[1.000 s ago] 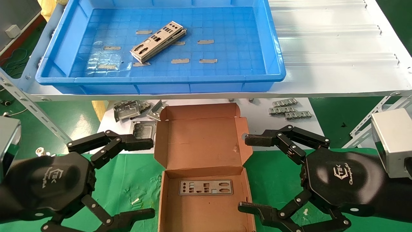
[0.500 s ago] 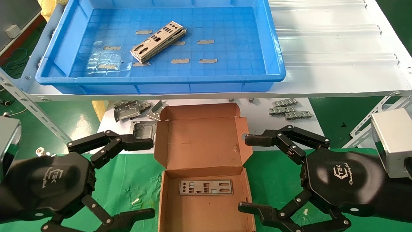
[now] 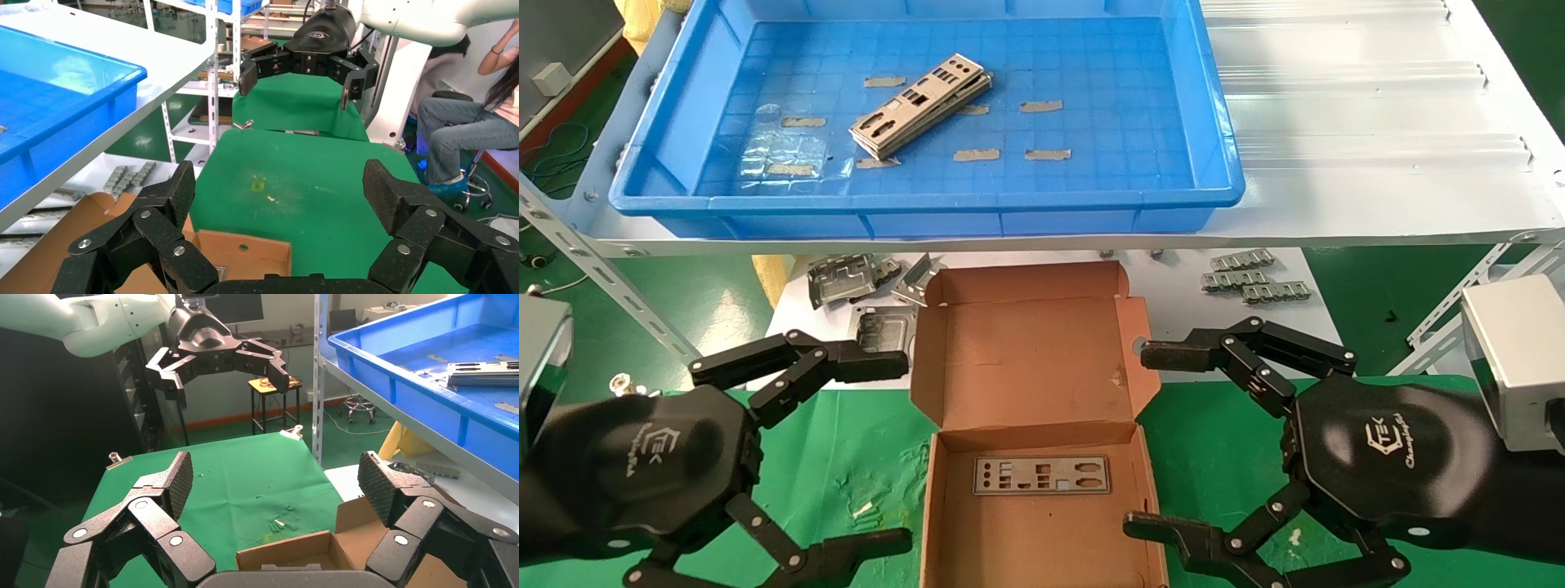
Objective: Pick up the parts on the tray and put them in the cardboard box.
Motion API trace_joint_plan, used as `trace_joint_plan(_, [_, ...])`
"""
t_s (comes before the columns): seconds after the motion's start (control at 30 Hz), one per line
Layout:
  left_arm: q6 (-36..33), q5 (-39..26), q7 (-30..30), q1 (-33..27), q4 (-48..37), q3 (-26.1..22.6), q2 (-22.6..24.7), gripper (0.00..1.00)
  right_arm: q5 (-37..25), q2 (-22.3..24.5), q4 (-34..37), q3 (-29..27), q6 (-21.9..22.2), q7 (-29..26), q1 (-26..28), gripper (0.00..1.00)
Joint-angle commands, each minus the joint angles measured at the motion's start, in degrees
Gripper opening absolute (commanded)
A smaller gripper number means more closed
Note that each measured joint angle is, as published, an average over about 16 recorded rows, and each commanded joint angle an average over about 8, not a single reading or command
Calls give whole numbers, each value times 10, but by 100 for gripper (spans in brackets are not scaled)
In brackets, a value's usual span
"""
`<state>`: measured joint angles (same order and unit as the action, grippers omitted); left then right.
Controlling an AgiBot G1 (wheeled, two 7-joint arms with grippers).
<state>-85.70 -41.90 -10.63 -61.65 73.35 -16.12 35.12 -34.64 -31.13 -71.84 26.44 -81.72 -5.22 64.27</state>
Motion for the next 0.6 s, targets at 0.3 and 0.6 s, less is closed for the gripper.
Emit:
trace_joint_plan(0.3, [0, 0, 0, 0, 0, 0, 0, 100, 0, 0, 0, 0, 0, 0, 0, 100])
trace_joint_plan(0.6, [0, 0, 0, 0, 0, 0, 0, 100, 0, 0, 0, 0, 0, 0, 0, 100])
